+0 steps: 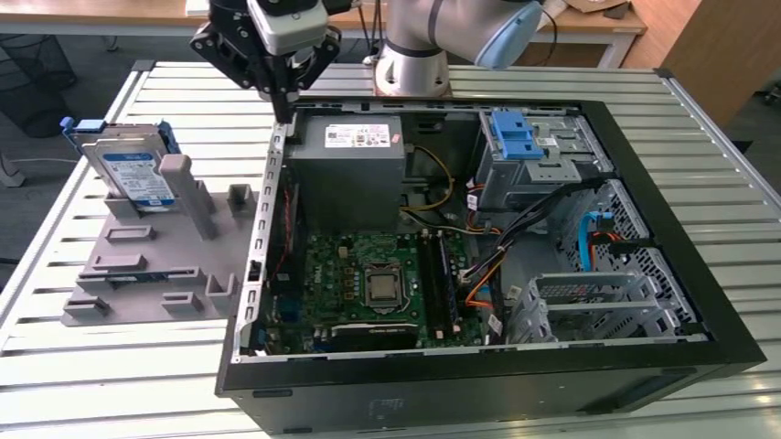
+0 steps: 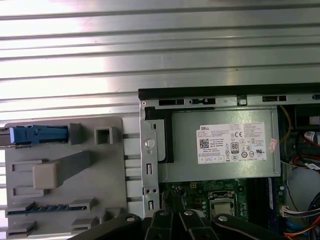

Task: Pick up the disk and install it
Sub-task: 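Reach for the disk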

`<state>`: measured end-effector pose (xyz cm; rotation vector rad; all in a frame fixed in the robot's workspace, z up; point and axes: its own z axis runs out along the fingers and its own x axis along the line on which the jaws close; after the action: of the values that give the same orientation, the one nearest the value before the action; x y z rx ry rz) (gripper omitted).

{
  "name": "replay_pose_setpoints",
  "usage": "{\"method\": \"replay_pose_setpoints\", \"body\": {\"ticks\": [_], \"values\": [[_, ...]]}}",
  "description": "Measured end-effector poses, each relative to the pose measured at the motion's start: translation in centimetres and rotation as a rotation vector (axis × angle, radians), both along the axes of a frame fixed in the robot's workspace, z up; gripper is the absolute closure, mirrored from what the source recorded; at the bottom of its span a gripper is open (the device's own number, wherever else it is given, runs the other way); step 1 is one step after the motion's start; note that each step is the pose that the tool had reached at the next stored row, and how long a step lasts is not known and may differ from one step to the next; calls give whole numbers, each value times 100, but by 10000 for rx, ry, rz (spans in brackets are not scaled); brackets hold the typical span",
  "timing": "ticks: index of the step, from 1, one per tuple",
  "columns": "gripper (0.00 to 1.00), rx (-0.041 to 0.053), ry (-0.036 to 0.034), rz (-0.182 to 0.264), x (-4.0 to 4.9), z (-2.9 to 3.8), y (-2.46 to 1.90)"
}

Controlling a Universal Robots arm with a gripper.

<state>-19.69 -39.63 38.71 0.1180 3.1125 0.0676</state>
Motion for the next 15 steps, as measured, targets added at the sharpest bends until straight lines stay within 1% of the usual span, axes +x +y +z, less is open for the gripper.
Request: {"method": "replay_pose_setpoints", "body": {"ticks": [15], "values": [[89, 0, 0, -1, -49, -16, 0]]}}
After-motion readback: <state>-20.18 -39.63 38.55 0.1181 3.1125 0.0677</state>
